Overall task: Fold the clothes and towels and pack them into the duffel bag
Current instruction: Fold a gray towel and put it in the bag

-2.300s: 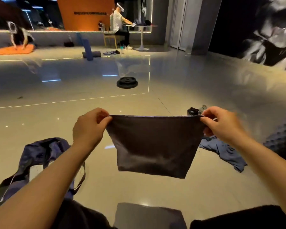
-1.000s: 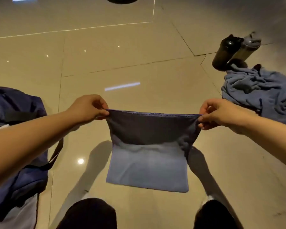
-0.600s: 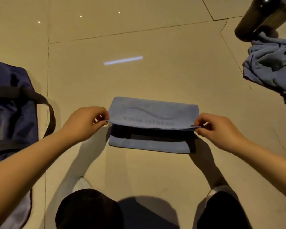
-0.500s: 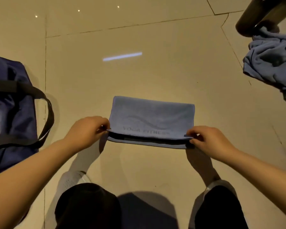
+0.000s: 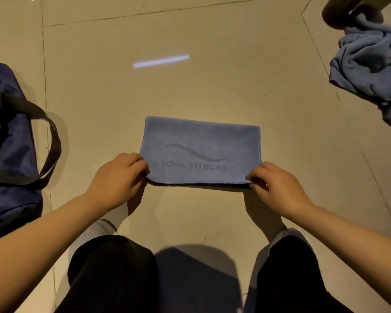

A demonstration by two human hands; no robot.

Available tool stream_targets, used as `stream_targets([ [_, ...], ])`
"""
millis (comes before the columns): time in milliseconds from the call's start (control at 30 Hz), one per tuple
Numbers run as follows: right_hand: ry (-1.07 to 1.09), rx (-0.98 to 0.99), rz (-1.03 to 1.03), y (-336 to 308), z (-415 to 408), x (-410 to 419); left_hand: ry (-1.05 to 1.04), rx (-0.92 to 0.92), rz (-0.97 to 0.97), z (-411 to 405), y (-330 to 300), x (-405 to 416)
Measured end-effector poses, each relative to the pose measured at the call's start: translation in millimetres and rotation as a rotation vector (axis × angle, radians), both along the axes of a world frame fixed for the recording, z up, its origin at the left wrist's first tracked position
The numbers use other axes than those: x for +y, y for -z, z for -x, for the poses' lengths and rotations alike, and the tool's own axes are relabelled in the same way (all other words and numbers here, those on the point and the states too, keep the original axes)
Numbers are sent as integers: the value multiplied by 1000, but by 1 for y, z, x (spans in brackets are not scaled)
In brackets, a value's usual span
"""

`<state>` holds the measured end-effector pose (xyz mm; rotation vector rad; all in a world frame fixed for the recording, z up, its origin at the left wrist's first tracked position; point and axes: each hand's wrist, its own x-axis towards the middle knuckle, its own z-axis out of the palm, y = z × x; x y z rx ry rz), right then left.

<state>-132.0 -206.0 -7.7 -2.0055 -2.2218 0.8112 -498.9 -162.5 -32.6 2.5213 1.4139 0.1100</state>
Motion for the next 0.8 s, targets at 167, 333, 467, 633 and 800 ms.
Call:
stream_targets([
  [167,-242,-210,94,23,0,-10,215,207,-17,-8,9,2],
  [333,-454,-453,-127,25,3,-5,244,380,-85,-20,7,7],
  [467,-473,-429,-161,31,0,0,306,375,-163,-16,8,12],
  [633,-398,-285,25,21,-7,4,261,157,7,-5,-4,11],
  [800,-55,290,836,-26,-29,10,-55,-53,934,4,-47,14],
])
